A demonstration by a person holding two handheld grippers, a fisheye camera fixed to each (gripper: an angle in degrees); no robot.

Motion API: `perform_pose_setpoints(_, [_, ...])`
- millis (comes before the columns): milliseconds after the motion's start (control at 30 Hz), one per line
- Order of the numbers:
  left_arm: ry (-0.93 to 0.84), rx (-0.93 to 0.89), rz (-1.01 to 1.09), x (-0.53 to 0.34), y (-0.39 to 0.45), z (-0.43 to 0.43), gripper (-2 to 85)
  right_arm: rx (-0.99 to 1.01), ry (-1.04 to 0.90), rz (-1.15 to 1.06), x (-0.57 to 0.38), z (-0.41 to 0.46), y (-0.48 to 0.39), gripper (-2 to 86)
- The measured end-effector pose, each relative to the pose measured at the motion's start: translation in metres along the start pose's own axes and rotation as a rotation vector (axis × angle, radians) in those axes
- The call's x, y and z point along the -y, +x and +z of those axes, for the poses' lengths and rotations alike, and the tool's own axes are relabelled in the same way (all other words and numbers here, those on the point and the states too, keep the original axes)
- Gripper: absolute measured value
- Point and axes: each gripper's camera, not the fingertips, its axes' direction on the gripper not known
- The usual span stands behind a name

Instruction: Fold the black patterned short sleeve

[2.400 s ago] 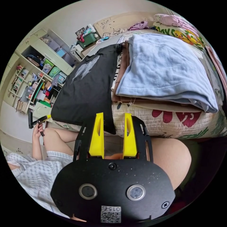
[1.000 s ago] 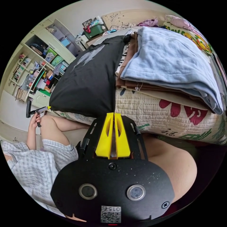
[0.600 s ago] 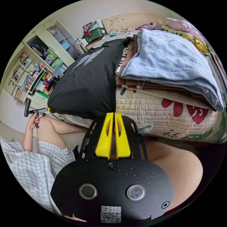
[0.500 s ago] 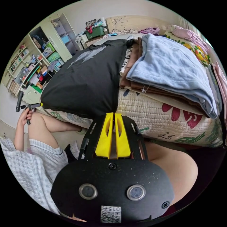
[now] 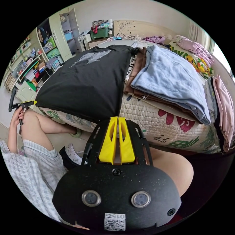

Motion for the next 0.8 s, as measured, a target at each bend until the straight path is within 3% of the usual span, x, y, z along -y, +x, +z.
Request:
perform_pose_setpoints(267, [-0.139,0.006,0.011,0.028,0.000,0.053,0.0,-0.041,-0.020,0.035,0.007,0.057,-0.016,0.1])
perform_pose_setpoints(467, [-0.120,-0.068,-0.033,0.024,-0.020,0.066,0.0,-0.172,-0.016,-0.033,0.013,0.059,-0.046,0.6])
perform_pose_setpoints(667, [-0.066,-0.196,-0.039,-0.001,-0.048,0.061,0.4,0.113,-0.083,0.143,0.032,0.003,0.006,6.9])
perform_pose_setpoints(800, [0.027,-0.241,-0.140,-0.036,-0.084,0.036,0.0,0.150,0.063,0.177,0.025,-0.075,0.030,7.7])
